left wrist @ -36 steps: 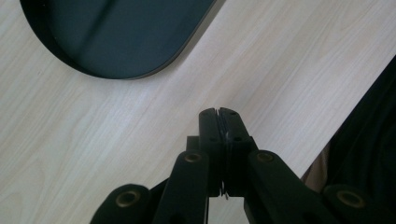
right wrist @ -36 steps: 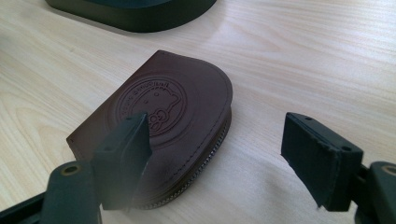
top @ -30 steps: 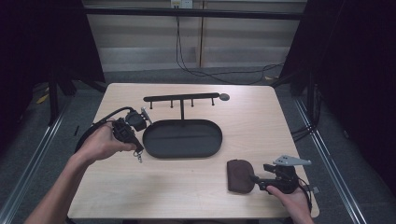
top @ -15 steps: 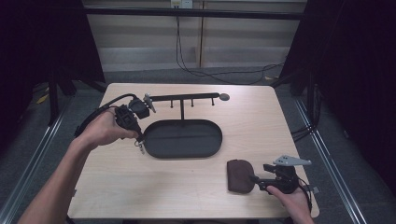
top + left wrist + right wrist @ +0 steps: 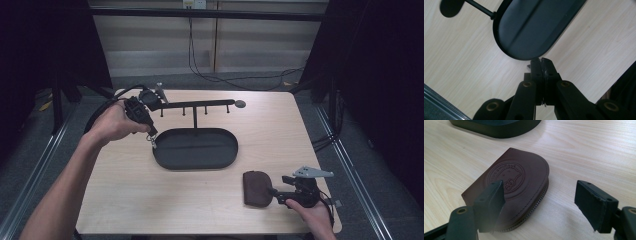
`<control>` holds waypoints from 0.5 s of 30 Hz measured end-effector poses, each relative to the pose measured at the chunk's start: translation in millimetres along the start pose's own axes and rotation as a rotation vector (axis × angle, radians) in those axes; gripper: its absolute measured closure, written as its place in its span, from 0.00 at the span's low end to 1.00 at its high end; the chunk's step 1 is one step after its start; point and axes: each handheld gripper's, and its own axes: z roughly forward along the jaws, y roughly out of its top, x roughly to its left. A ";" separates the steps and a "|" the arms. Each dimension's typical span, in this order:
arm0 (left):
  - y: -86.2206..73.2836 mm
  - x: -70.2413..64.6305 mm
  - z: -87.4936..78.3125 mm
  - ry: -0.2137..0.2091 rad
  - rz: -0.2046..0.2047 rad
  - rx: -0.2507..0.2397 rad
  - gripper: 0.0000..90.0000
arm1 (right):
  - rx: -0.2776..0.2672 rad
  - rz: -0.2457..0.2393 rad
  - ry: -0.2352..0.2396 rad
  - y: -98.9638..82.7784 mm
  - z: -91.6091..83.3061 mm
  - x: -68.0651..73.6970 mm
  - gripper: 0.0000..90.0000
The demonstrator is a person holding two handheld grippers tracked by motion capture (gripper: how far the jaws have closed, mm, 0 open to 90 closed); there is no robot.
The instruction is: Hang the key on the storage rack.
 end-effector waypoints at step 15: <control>13.8 13.8 -4.5 -0.017 -0.015 -0.007 0.99 | 0.000 -0.001 0.002 -0.1 -0.2 0.2 0.26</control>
